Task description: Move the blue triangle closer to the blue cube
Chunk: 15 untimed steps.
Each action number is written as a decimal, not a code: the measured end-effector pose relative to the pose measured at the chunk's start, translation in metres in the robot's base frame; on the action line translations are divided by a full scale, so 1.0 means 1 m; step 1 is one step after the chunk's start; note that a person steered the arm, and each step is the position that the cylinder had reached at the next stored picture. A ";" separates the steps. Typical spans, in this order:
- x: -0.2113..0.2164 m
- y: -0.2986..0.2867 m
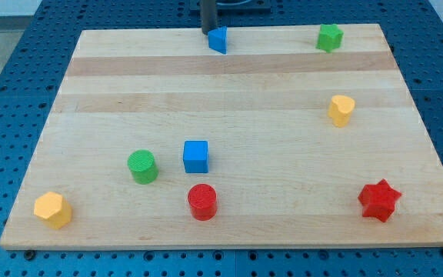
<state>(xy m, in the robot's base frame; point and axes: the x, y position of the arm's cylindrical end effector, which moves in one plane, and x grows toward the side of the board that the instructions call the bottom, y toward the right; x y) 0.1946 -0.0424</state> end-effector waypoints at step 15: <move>0.169 0.047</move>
<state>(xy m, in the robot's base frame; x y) 0.3639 0.0042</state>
